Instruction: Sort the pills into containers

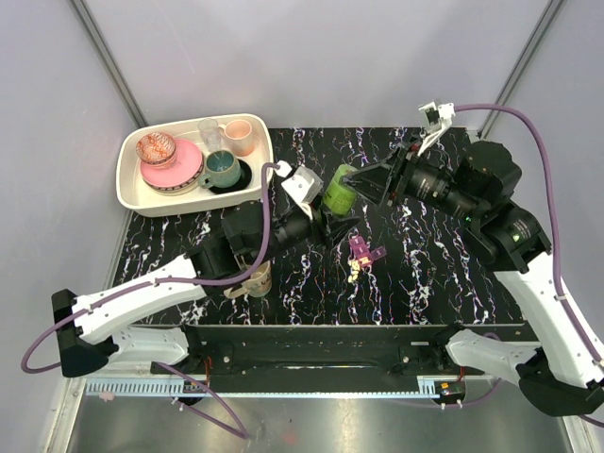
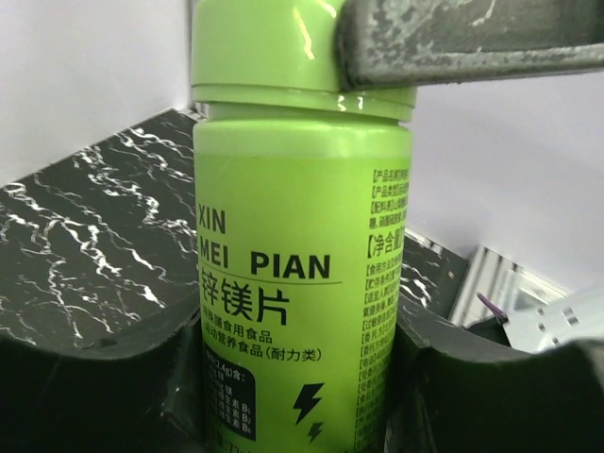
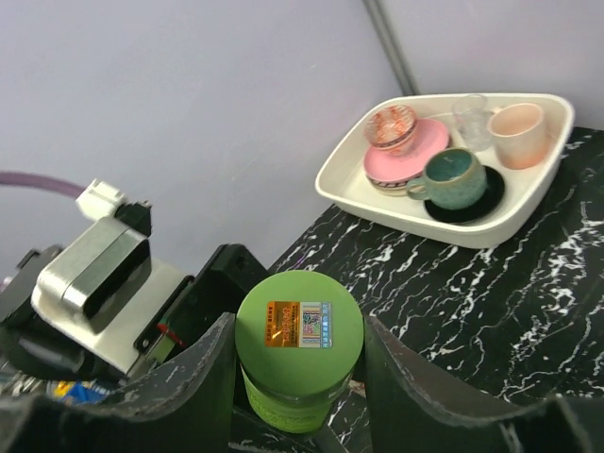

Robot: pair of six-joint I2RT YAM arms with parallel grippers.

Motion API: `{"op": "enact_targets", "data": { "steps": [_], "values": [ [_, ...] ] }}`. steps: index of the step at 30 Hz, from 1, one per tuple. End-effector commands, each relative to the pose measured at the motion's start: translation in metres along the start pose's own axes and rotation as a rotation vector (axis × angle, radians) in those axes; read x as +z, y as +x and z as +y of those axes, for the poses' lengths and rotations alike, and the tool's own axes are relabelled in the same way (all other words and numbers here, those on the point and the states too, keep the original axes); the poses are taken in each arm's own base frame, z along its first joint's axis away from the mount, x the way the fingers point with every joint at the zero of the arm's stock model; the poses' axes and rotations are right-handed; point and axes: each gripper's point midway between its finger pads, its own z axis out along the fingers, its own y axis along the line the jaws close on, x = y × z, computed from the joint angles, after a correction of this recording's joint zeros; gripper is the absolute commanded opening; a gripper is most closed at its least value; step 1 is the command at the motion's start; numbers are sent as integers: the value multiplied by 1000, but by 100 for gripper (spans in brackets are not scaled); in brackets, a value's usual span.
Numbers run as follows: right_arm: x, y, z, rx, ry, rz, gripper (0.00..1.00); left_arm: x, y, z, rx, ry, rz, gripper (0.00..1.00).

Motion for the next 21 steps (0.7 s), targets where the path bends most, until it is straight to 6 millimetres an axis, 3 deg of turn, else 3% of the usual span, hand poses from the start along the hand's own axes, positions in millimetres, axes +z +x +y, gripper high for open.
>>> {"op": "enact_targets", "data": {
  "steps": [1, 2, 5, 6, 9, 11, 15, 21],
  "values": [
    [-8, -30, -6, 26, 118, -76, 15, 9, -44, 41, 5, -230, -131, 0],
    [-10, -37, -1, 24, 111, -91, 17, 10, -45, 41, 6, -230, -131, 0],
    [-10, -46, 8, 12, 80, -98, 44, 15, -37, 36, -2, -198, -122, 0],
    [-12, -48, 13, 0, 62, -102, 57, 13, -37, 32, -12, -177, -126, 0],
    [-24, -60, 29, -34, 11, -150, 72, 8, -31, 24, -34, -122, -128, 0],
    [-33, -66, 40, -47, -24, -184, 78, 5, -23, 18, -44, -85, -123, 0],
    [-46, -69, 51, -70, -60, -215, 85, -14, -26, -8, -89, 65, -153, 0],
    [-55, -48, 58, -156, -139, -182, 84, -48, -30, -62, -142, 390, -193, 0]
  ]
}}
